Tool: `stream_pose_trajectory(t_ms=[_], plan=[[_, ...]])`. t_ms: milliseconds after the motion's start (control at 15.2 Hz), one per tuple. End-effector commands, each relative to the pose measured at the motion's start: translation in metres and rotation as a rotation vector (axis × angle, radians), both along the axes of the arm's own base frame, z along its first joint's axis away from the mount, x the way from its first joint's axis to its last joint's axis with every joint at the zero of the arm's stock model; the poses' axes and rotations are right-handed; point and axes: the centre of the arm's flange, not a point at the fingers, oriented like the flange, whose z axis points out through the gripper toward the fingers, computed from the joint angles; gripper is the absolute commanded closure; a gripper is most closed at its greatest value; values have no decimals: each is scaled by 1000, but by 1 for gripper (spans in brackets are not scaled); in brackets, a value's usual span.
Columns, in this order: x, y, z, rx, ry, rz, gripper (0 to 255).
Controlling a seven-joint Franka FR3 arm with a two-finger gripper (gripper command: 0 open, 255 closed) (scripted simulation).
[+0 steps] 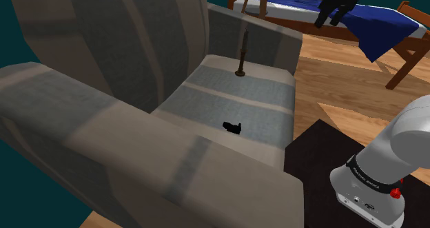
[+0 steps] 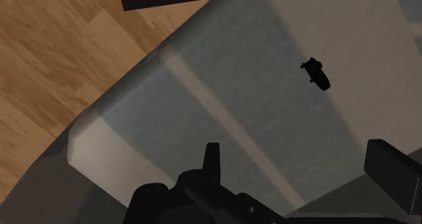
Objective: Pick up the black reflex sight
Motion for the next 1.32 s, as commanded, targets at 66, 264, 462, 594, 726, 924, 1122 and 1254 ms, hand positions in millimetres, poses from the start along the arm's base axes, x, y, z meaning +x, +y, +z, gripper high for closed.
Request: stream_pose_trajectory(t_ms=[66, 264, 462, 594, 726, 924, 1122, 1254], plan=[[6, 6, -11, -4, 2, 12, 0], [22, 25, -42, -15, 9, 47, 0], [37, 44, -75, -26, 16, 82, 0], [46, 56, -96, -33, 20, 105, 0], [56, 69, -118, -41, 25, 129, 0], [69, 88, -151, -52, 32, 164, 0], [81, 108, -184, -63, 38, 199, 0], [88, 120, -207, -71, 43, 222, 0]])
